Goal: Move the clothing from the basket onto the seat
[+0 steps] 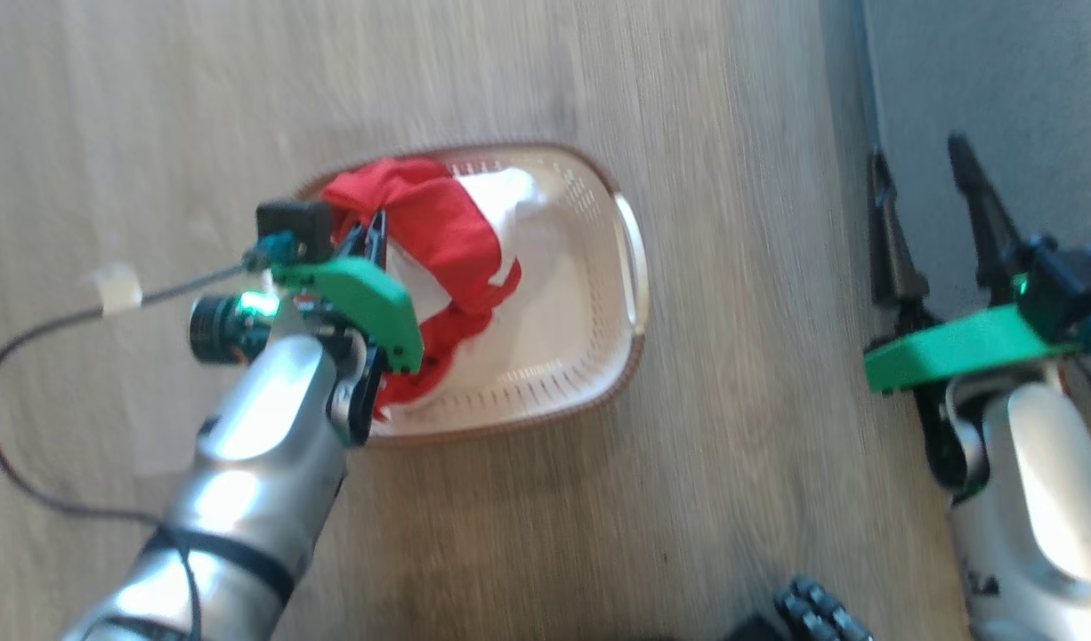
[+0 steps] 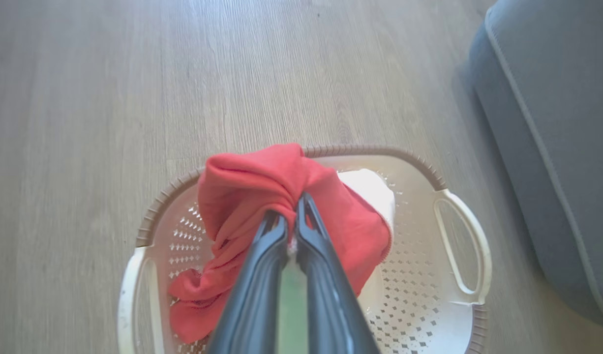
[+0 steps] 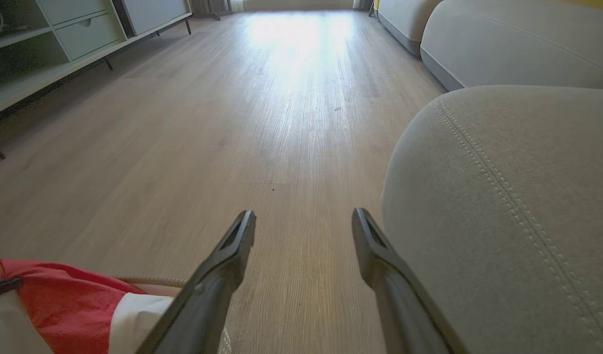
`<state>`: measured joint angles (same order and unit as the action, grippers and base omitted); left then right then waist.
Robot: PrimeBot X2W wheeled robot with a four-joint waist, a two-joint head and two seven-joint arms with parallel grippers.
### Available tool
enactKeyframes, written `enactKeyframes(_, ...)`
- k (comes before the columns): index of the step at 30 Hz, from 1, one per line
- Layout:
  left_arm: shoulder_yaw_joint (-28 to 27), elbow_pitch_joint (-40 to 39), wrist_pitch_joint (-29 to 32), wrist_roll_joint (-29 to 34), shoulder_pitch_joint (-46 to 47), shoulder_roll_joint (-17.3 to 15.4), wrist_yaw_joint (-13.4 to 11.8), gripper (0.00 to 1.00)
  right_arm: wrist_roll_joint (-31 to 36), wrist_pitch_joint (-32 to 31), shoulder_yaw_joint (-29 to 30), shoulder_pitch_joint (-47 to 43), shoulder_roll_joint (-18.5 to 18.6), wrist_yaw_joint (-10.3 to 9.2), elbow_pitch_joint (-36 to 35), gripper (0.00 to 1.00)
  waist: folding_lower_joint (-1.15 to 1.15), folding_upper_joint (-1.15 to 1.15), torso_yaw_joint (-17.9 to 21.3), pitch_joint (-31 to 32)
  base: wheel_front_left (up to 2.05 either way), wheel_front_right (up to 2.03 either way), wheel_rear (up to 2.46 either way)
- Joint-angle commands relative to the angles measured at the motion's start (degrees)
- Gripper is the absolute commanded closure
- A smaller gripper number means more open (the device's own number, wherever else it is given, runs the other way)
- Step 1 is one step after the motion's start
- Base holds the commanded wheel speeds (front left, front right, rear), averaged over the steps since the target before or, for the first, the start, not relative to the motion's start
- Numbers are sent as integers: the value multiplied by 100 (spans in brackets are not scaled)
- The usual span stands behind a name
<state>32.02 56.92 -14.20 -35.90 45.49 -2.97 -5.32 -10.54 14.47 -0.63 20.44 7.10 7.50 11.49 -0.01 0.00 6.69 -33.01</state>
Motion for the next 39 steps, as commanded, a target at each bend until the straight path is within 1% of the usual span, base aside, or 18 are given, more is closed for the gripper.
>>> enactKeyframes(1, -210, -194, -78, 40, -219, -195, -60, 100, 33, 52, -108, -218, 59, -1, -117, 0, 1, 0, -409, 884, 0, 0, 0)
enactKeyframes(6, -758, -1177, -79, 303, -1201, -402, -253, 100, 81, 52, -82, -686, 101, -1, 74, 0, 1, 0, -601, 1708, 0, 0, 0)
enactKeyframes(12, -1229, -2118, -79, 633, -2089, -593, -384, 100, 156, 52, -51, -1084, 121, -1, 187, 0, 1, 0, -725, 2385, 0, 0, 0)
enactKeyframes(16, -1486, -2563, -79, 779, -2495, -727, -483, 100, 195, 52, -41, -1263, 156, -1, 220, 0, 1, 0, -759, 2724, 0, 0, 0)
enactKeyframes(21, -1756, -2916, -79, 827, -2975, -880, -555, 100, 276, 52, -54, -1467, 181, -1, 253, 0, 1, 0, -731, 3078, 0, 0, 0)
enactKeyframes(26, -1891, -3104, -79, 849, -3271, -1003, -634, 100, 321, 52, -86, -1636, 219, -1, 296, 0, 1, 0, -715, 3267, 0, 0, 0)
enactKeyframes(39, -1885, -3351, -74, 849, -3373, -1092, -707, 100, 344, 52, -325, -1625, 224, -1, 366, 0, 1, 0, -667, 3278, 0, 0, 0)
